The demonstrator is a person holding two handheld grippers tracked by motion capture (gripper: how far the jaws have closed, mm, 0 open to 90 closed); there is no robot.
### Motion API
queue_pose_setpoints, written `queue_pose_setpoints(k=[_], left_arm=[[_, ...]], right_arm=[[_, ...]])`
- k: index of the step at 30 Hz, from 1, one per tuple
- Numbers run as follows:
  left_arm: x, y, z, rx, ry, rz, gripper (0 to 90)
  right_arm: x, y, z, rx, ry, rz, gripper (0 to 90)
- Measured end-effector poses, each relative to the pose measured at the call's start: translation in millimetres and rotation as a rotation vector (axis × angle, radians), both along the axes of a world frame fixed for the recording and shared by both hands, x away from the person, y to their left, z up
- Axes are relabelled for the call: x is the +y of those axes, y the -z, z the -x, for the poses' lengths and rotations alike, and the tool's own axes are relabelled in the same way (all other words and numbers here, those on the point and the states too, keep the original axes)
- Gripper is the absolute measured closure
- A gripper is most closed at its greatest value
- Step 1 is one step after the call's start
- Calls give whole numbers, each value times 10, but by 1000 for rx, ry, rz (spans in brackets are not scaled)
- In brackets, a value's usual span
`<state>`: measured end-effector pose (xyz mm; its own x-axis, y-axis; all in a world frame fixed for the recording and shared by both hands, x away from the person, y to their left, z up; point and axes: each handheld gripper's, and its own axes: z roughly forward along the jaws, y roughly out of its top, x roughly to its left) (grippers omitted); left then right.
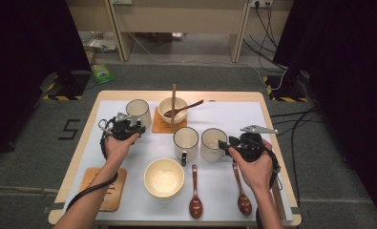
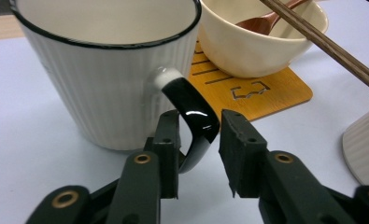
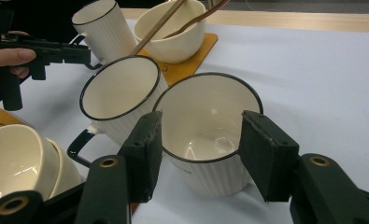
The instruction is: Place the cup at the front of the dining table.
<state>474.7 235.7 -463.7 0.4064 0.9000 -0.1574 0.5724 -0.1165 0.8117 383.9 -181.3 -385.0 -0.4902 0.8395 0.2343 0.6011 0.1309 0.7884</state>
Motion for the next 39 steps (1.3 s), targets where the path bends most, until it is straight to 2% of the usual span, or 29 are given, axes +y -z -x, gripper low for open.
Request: queue_pose_setpoints(k=[5, 10, 26, 32, 35, 37, 39], left_arm=[[2, 13, -26, 5, 1, -7, 756], [0, -1, -26, -7, 25, -47, 771], [125, -41, 0, 11, 59, -89, 774], [162, -40, 9, 13, 55, -85, 771], [168, -36, 11, 17, 46, -67, 761], [179, -34, 9, 13, 34, -57, 721], [193, -35, 9, 19, 23, -40, 642]], right_arm=[[-14, -1, 2, 2, 3, -3, 490], [-12, 3, -2, 2, 1, -3, 489], [-21, 2, 1, 5, 5, -3, 486], [-16, 4, 0, 4, 5, -2, 487], [-1, 12, -4, 6, 2, 1, 486], [5, 14, -4, 6, 1, 3, 486], [2, 11, -2, 7, 2, 1, 486]])
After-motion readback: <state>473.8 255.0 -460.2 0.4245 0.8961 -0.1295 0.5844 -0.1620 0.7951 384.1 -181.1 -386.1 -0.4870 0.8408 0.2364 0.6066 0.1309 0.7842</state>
